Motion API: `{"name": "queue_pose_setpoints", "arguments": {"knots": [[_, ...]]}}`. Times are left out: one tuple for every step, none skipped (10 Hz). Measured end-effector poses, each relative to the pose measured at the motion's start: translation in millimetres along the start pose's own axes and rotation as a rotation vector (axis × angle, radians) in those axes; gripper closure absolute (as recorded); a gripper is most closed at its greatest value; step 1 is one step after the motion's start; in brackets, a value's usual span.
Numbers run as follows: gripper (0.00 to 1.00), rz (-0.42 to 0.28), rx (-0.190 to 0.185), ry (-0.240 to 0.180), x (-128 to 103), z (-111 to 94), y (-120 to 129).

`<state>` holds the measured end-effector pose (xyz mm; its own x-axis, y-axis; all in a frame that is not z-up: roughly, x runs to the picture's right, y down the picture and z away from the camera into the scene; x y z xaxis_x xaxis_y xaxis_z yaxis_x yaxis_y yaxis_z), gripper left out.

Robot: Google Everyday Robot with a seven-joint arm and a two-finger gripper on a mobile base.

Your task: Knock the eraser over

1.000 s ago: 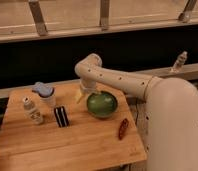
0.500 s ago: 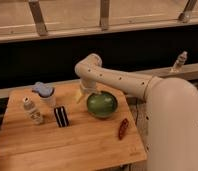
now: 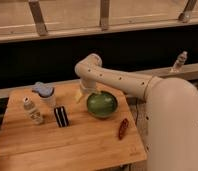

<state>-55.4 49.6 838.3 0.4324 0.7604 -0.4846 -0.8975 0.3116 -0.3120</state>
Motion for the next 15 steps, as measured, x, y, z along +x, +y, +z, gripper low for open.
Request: {"name": "queue_pose_setpoints", "arguments": {"knots": [[0.2, 0.0, 0.0, 0.0, 0.0, 0.0, 0.0], [0.2, 0.0, 0.0, 0.0, 0.0, 0.0, 0.0], [0.2, 0.0, 0.0, 0.0, 0.0, 0.0, 0.0], [0.2, 0.0, 0.0, 0.0, 0.0, 0.0, 0.0], [0.2, 0.0, 0.0, 0.0, 0.0, 0.0, 0.0], [0.23, 0.0, 0.0, 0.0, 0.0, 0.0, 0.0], [0.3, 0.0, 0.0, 0.0, 0.0, 0.0, 0.0], [0.41, 0.0, 0.0, 0.0, 0.0, 0.0, 0.0], [0.51, 0.0, 0.0, 0.0, 0.0, 0.0, 0.0], [0.63, 0.0, 0.0, 0.0, 0.0, 0.0, 0.1], [0.71, -0.001, 0.001, 0.002, 0.4, 0.1, 0.2], [0.83, -0.001, 0.013, 0.007, 1.7, 1.5, 0.3], [0.93, 0.001, 0.026, 0.011, 6.4, 4.6, 6.5], [0.98, -0.001, 0.028, 0.01, 10.8, 7.2, 14.6], [1.0, -0.001, 0.024, 0.01, 20.5, 9.5, 26.0]]}}
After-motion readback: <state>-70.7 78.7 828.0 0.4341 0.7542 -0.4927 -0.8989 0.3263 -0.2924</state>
